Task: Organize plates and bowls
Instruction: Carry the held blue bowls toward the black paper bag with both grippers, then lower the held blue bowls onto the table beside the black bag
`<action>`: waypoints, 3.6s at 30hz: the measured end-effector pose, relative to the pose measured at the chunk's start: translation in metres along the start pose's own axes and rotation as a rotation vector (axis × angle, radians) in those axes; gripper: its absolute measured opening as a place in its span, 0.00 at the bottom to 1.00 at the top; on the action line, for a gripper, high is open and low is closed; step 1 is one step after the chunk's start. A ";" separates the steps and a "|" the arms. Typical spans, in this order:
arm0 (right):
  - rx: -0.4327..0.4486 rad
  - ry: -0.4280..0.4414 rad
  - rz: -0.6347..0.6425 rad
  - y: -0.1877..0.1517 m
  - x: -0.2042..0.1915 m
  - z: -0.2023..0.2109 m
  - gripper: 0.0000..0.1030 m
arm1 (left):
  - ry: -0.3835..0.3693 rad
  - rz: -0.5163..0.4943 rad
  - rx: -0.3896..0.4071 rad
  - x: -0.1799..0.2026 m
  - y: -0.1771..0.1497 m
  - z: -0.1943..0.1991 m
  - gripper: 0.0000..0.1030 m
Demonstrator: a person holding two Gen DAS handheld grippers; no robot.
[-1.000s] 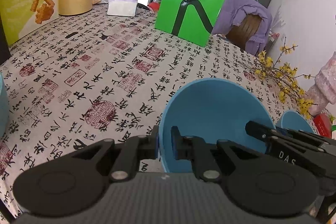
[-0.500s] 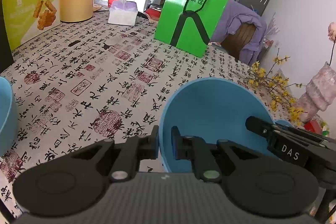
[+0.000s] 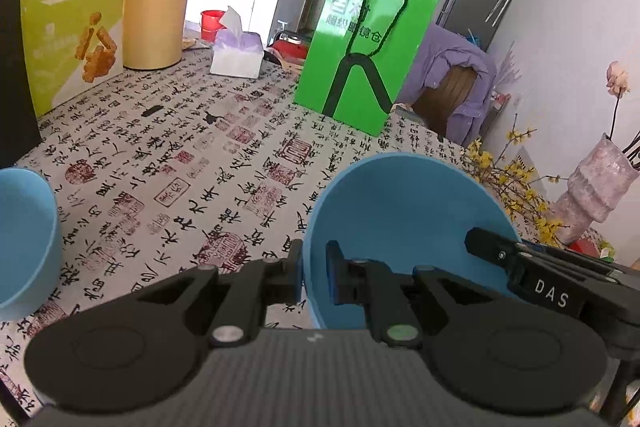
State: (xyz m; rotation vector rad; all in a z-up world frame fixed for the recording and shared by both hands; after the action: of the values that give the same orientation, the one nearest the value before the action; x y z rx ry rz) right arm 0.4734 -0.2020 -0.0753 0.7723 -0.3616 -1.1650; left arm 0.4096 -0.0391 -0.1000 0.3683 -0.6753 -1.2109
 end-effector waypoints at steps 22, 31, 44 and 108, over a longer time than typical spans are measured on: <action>0.051 0.008 0.020 0.006 -0.046 0.037 0.13 | -0.016 0.019 0.082 -0.028 0.002 0.054 0.11; 0.058 0.015 0.037 0.008 -0.069 0.041 0.13 | -0.016 0.040 0.102 -0.046 0.003 0.069 0.11; 0.067 0.033 0.066 0.012 -0.101 0.044 0.13 | -0.002 0.065 0.133 -0.073 0.004 0.087 0.11; 0.004 0.149 0.188 0.019 -0.255 0.004 0.13 | 0.031 0.280 0.232 -0.226 0.013 0.144 0.11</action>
State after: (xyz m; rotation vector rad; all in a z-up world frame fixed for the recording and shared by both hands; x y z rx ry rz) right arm 0.3878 0.0338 -0.0265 0.8059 -0.3052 -0.9256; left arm 0.2813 0.1909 -0.0470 0.4679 -0.8145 -0.8621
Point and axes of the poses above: each gripper's, at about its wrist camera, not at the fingertips, and z roughly against the way its jaws point, x to its right, y to its top, the point moved 9 cm from there along -z, roughly the way its jaws point, and after that the axes turned 9 degrees about -x, right-handed, at the moved point
